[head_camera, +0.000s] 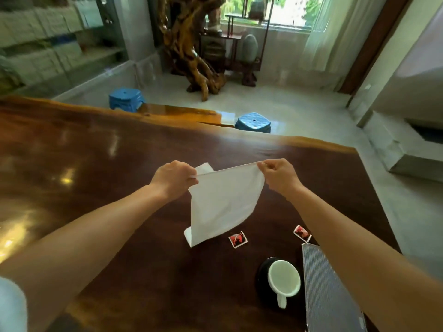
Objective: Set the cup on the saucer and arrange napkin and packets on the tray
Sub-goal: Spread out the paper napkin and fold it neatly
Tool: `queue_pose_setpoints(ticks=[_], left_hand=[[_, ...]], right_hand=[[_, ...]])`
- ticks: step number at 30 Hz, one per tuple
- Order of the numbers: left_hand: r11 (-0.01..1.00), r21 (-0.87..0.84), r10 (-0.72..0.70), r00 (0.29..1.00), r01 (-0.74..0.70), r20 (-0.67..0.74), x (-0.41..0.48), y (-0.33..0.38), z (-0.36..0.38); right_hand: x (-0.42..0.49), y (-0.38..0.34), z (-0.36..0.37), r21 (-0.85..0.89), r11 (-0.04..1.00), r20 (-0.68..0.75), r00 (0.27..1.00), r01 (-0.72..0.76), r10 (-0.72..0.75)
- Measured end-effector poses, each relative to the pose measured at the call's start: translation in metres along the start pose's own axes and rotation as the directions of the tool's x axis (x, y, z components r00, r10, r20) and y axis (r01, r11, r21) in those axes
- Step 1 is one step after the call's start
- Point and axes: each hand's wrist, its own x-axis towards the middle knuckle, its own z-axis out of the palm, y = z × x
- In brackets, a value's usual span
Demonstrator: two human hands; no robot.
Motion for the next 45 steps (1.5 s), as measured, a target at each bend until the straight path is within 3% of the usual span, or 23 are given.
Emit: queue_pose_setpoints(ticks=[6, 12, 15, 21, 25, 30, 33, 39, 42, 45], left_hand=[[0.993, 0.035, -0.115, 0.993, 0.114, 0.032, -0.012, -0.001, -0.011], [0.967, 0.153, -0.219, 0.973, 0.206, 0.073, 0.006, -0.022, -0.016], [0.961, 0.183, -0.211, 0.978, 0.207, 0.001, 0.027, -0.036, -0.031], [0.932, 0.311, -0.108, 0.961, 0.187, -0.253, 0.081, -0.063, -0.089], [0.946, 0.227, -0.155, 0.938, 0.232, -0.311, 0.106, -0.074, -0.133], [0.956, 0.202, -0.065, 0.826, 0.213, -0.561, 0.104, -0.078, -0.16], [0.968, 0.172, -0.044, 0.793, 0.185, -0.608, 0.091, -0.087, -0.16], [0.965, 0.138, -0.123, 0.849, 0.224, -0.514, 0.022, -0.114, -0.1], [0.96, 0.108, -0.203, 0.91, 0.257, -0.361, -0.027, -0.127, -0.049], [0.942, 0.119, -0.297, 0.945, 0.314, -0.139, -0.08, -0.131, 0.007]], right_hand=[[0.001, -0.001, -0.027, 0.003, 1.0, -0.155, 0.988, -0.011, 0.011], [0.013, -0.007, -0.04, -0.056, 0.998, -0.177, 0.984, 0.006, -0.016], [0.025, -0.014, -0.047, -0.168, 0.986, -0.169, 0.985, 0.017, -0.046], [0.055, -0.04, -0.077, -0.206, 0.979, -0.221, 0.974, 0.009, -0.056], [0.073, -0.053, -0.105, -0.133, 0.99, -0.31, 0.947, 0.046, -0.086], [0.088, -0.065, -0.116, -0.101, 0.99, -0.364, 0.922, 0.1, -0.13], [0.088, -0.065, -0.108, -0.077, 0.99, -0.372, 0.918, 0.119, -0.14], [0.056, -0.011, -0.051, -0.158, 0.984, -0.175, 0.978, 0.085, -0.113], [0.024, 0.034, -0.011, -0.167, 0.985, -0.074, 0.996, 0.041, -0.053], [-0.012, 0.082, 0.027, -0.178, 0.98, 0.068, 0.992, -0.091, 0.105]])
